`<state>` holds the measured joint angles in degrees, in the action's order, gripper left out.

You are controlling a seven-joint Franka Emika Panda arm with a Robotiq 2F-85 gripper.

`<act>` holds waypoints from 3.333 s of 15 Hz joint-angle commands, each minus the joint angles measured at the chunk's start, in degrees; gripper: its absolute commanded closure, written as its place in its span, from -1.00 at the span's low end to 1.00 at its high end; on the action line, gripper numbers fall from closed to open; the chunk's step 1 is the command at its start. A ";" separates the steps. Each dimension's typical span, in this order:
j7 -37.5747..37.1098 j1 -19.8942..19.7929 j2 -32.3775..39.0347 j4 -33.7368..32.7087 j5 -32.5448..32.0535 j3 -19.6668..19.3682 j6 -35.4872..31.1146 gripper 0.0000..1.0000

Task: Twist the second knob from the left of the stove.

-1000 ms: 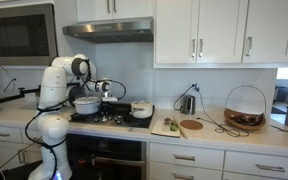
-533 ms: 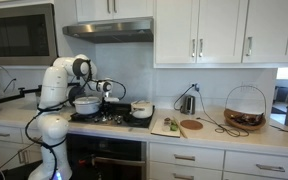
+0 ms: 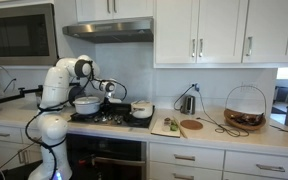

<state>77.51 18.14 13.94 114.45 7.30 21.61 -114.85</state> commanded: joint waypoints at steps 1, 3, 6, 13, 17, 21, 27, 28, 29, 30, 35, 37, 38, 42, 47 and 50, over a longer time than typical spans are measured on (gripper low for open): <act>2.81 -0.86 5.26 -3.45 -0.74 -0.30 7.45 0.90; 3.71 -0.93 6.95 -5.98 -1.01 -0.29 11.12 0.90; 5.86 -0.87 9.20 -9.18 -1.81 -0.30 15.55 0.90; -0.86 0.50 9.32 -9.86 -7.94 -2.39 11.62 -0.32; -6.05 1.12 7.58 -10.94 -10.07 -2.07 12.22 -0.91; -10.05 0.54 4.67 -10.33 -11.78 -1.78 8.59 -1.00; -14.14 -0.04 -0.18 -8.85 -9.31 -1.52 2.58 -1.00; -15.59 0.13 -0.93 -8.63 -9.70 -1.62 1.37 -1.00; -17.06 0.23 -1.71 -8.23 -10.10 -1.74 0.12 -1.00; -18.42 0.35 -2.44 -8.15 -10.90 -1.88 -0.81 -1.00; -21.85 -0.14 -3.23 -11.76 -11.84 -2.45 0.80 -1.00; -22.85 -0.09 -4.54 -11.53 -12.39 -2.43 0.80 -1.00; -23.61 -0.05 -5.25 -11.13 -12.58 -2.41 0.36 -1.00; -25.98 0.48 -7.39 -10.22 -13.65 -2.11 0.48 -1.00; -29.28 1.00 -8.93 -9.50 -15.34 -1.87 0.23 -1.00; -32.86 1.18 -9.46 -9.14 -15.50 -1.90 -0.75 -1.00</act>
<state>48.93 18.99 6.65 103.44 -6.76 19.75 -114.75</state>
